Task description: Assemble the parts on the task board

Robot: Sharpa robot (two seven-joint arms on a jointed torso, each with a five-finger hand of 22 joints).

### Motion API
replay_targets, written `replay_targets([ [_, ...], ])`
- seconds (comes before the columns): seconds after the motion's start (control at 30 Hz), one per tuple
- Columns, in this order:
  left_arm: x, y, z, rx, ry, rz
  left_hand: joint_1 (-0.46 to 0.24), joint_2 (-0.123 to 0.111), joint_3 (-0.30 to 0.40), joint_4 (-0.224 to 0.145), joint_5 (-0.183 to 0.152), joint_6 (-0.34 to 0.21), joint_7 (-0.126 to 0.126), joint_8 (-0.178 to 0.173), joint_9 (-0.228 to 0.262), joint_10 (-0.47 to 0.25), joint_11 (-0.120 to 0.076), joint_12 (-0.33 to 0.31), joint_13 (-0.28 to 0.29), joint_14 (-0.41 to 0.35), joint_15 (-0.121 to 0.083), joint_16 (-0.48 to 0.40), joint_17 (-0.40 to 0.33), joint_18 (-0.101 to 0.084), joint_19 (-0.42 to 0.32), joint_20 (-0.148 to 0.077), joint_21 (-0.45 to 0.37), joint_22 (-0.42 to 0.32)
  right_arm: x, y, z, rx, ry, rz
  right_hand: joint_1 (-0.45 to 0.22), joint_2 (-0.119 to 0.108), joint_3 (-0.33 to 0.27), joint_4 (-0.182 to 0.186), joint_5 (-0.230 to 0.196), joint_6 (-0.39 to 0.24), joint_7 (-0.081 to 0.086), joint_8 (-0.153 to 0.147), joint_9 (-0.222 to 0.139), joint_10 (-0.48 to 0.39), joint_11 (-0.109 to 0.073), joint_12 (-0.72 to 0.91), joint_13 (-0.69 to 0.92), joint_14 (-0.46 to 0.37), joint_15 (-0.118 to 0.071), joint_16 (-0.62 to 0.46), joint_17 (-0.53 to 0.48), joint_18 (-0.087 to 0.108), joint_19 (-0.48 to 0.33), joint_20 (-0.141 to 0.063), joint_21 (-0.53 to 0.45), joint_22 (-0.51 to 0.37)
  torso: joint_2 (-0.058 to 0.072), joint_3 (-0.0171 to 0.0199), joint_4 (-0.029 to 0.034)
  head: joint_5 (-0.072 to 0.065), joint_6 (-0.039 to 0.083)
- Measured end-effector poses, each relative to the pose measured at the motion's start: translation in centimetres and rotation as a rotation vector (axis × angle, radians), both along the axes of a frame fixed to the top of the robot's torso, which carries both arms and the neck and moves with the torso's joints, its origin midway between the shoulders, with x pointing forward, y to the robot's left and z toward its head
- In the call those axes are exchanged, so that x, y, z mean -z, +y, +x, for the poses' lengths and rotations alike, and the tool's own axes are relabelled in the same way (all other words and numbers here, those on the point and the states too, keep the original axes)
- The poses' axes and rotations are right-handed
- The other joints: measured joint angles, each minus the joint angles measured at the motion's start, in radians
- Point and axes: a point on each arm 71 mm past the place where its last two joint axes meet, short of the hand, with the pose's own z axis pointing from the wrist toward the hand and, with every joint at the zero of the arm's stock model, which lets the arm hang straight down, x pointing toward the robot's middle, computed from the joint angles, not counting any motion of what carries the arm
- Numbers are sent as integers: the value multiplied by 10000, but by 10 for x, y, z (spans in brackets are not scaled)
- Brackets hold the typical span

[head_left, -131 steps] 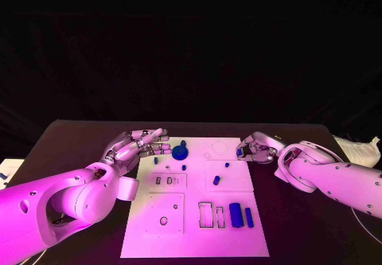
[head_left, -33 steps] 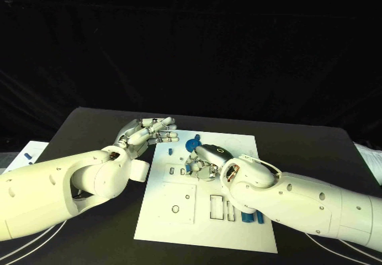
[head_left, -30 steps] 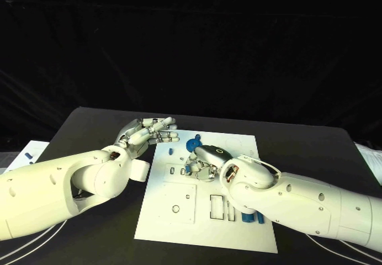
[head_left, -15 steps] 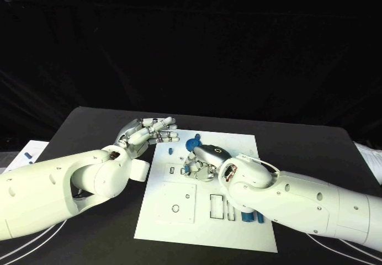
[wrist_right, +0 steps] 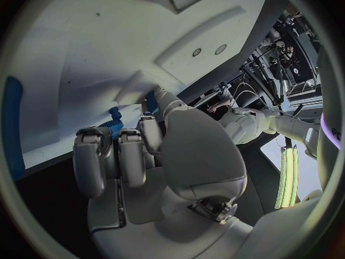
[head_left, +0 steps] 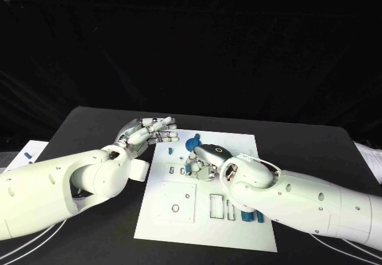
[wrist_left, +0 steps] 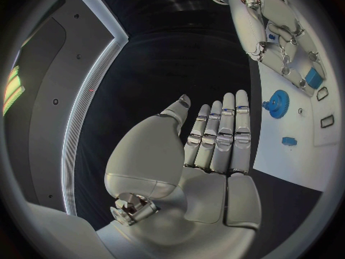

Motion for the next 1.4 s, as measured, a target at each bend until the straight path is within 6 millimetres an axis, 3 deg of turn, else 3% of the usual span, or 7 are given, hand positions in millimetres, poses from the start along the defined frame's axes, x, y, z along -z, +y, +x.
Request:
replay_targets([
  [0.23, 0, 0, 0, 3, 4, -1, 0, 0, 0, 0, 0, 0, 0, 0, 0, 0, 0, 0, 0, 0, 0, 0, -1, 0, 0, 0, 0, 0, 0, -1, 0, 4, -68, -79, 0, 0, 0, 0, 0, -3, -3, -40, 6, 0, 0, -9, 0, 0, 0, 0, -1, 0, 0, 0, 0, -1, 1, -1, -4, -9, 10],
  [0.5, 0, 0, 0, 8, 7, -3, 0, 0, 0, 0, 0, 0, 0, 0, 0, 0, 0, 0, 0, 0, 0, 0, -2, 0, 0, 0, 0, 0, -1, -1, 0, 36, -108, -143, -409, -326, -250, 169, 21, -314, 207, -258, -12, 108, -106, -399, -23, -1, 72, -56, -2, 1, -36, 36, 0, -2, 0, -6, -4, -22, 14],
  [0.7, 0, 0, 0, 10, 9, -4, 0, 0, 0, 0, 0, 0, 0, 0, 0, 0, 0, 0, 0, 0, 0, 0, -2, 0, 0, 0, 0, 0, 0, -1, 0, 59, -93, -184, -552, -468, -454, 264, 21, -715, 323, -309, -113, 16, -13, -525, -9, -19, 163, -56, -2, 0, -35, 112, -37, -3, 0, -11, -2, -29, 15],
  [1.17, 0, 0, 0, 20, 13, -8, 0, 0, 0, 0, 0, 0, 0, 0, 0, 0, 0, 0, 0, 0, 0, 0, 6, 0, 0, 0, 0, -8, 2, 0, -3, 79, -218, -99, -720, -537, -647, 376, -28, -1013, 371, -290, -126, -79, 82, -668, -102, -20, 233, -96, -4, 0, -34, 182, -77, -4, 0, -9, -2, -35, 18],
  [1.4, 0, 0, 1, 8, 15, -3, 0, 0, -1, 0, 0, 0, 0, 0, 0, 0, 0, 0, 0, 0, 0, 0, 5, -1, 0, 0, 0, -8, 3, -6, -6, 164, -540, 318, -907, -724, -941, 580, -145, -1511, 479, -386, -233, -182, 184, -798, -173, -19, 304, -157, -4, 1, -52, 272, -124, -5, 1, -6, -1, -38, 31],
])
